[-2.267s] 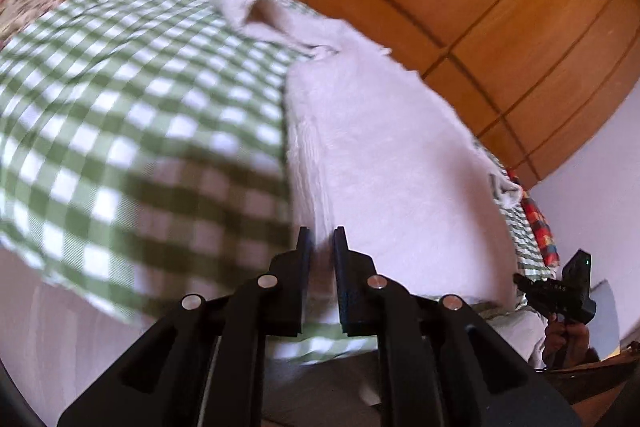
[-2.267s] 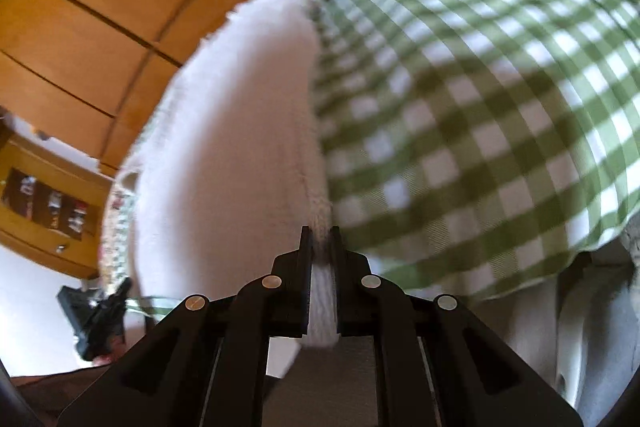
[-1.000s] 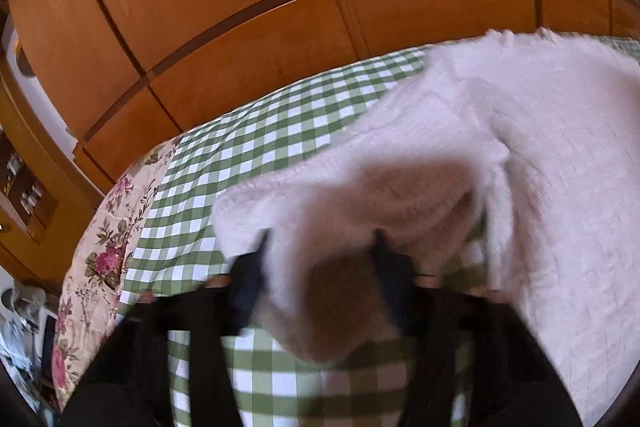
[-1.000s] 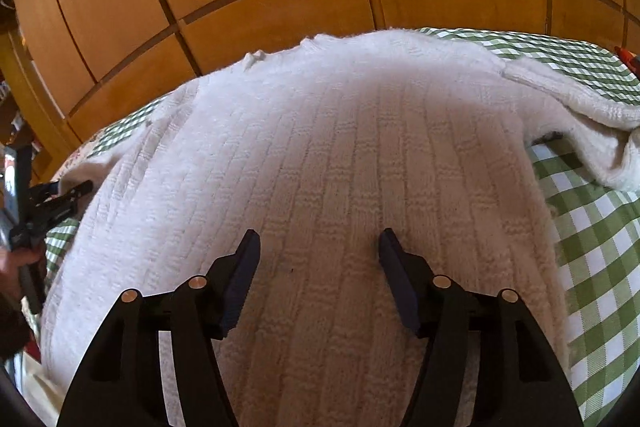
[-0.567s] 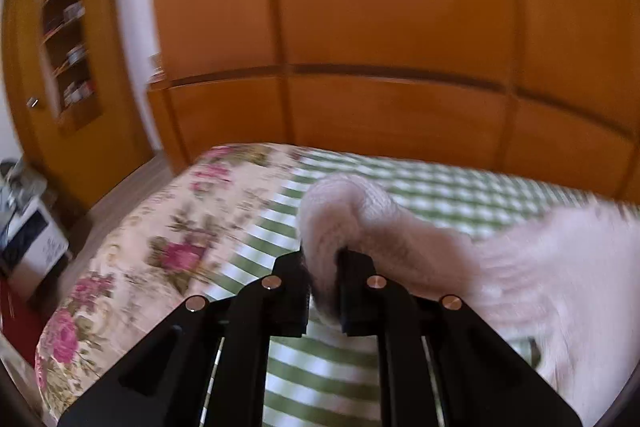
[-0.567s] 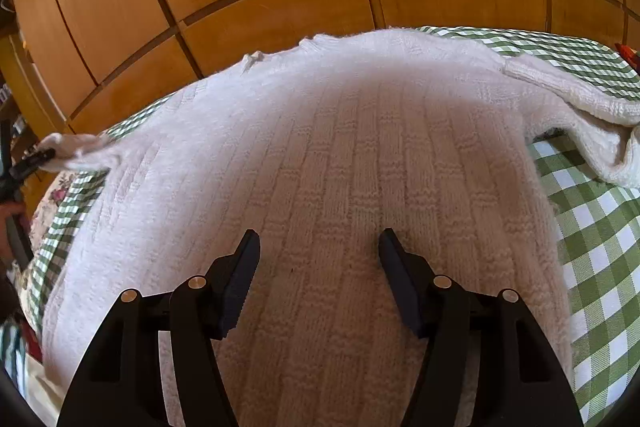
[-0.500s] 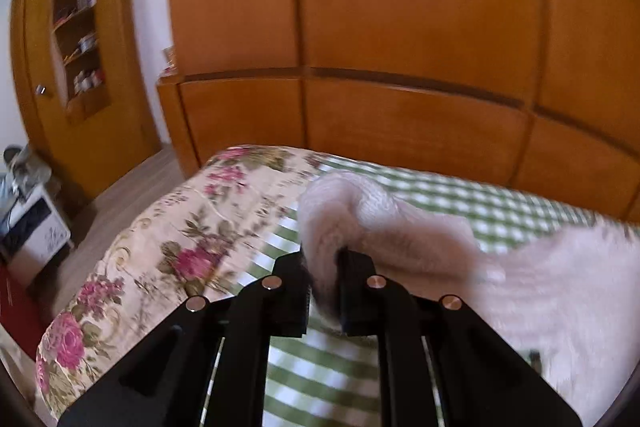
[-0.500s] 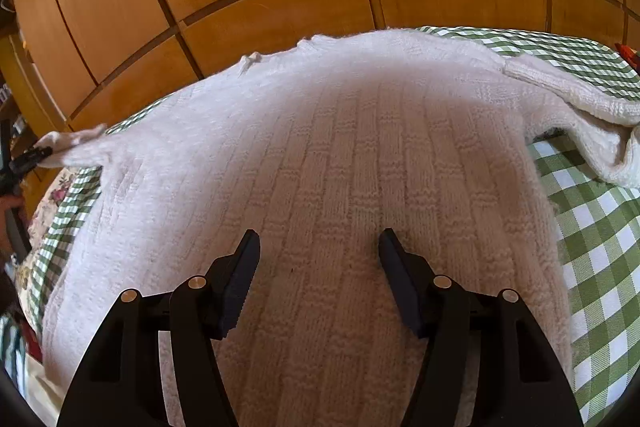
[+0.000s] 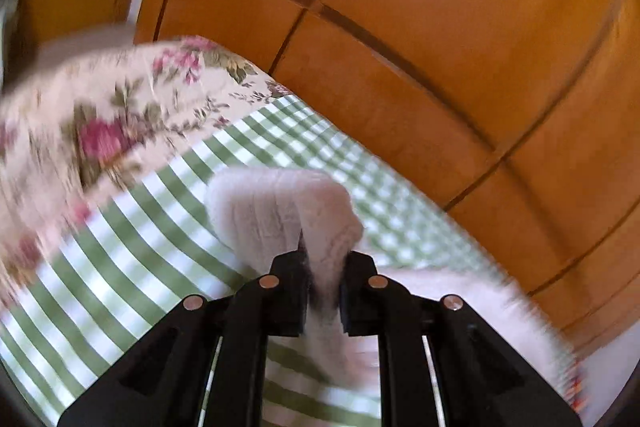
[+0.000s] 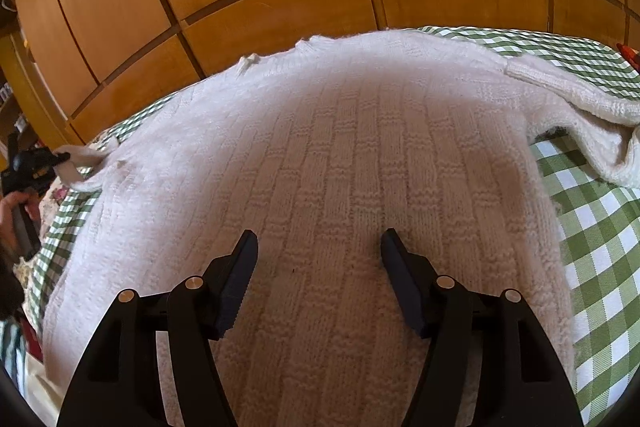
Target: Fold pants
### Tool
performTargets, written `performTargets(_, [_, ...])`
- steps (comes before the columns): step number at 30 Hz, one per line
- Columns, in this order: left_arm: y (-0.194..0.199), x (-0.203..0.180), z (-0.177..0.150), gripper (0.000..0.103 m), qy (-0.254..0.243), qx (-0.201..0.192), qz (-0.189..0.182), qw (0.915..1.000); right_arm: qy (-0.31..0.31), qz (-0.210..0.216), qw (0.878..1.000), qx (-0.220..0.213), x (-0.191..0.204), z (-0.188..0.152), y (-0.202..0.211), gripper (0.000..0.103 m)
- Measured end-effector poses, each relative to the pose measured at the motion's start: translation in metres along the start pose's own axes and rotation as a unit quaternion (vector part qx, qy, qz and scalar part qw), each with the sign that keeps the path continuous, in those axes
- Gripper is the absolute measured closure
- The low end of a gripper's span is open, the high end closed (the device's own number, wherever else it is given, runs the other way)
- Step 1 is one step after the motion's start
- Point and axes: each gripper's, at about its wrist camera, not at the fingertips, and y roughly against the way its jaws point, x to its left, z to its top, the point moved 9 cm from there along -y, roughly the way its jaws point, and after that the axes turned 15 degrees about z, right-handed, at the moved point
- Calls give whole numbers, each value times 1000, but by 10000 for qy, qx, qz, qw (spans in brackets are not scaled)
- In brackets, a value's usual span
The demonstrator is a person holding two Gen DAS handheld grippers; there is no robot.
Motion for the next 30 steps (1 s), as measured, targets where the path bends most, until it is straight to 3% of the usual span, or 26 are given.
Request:
performTargets(2, [12,-18,1,93,147,-43,-371,9992,-10,30,10000,-9,0,0,0,38])
performTargets(6, [53,-92,-7,93,-336,-256,-1198,9919,-47,81,9999,-41,1,0,1,38])
performTargets(11, [102,-185,-38,93,-1159,-416,-2038,9712,-96,154,9998,-80,1,0,1,38])
performTargets(14, [118,-224,-68,92,-1691,-423,-2294,9576,-133,211,9996,-110,1,-1,3,38])
performTargets(17, [113,-256,-115,85,-2339,-318,-2256,9452,-158,245,9995,-130,1,-1,3,38])
performTargets(20, [90,-272,-171,47,-2942,-152,-1977,9350,-172,265,9994,-141,1,-1,4,38])
performTargets(23, [73,-268,-214,40,-3282,6,-1705,9291,-191,291,9993,-154,1,-1,4,38])
performTargets(25, [67,-256,-227,37,-3281,42,-1579,9313,-210,320,9991,-168,1,-1,4,38])
performTargets(30, [63,-199,-229,18,-2715,-236,-1056,9563,-215,335,9991,-176,1,-2,5,38])
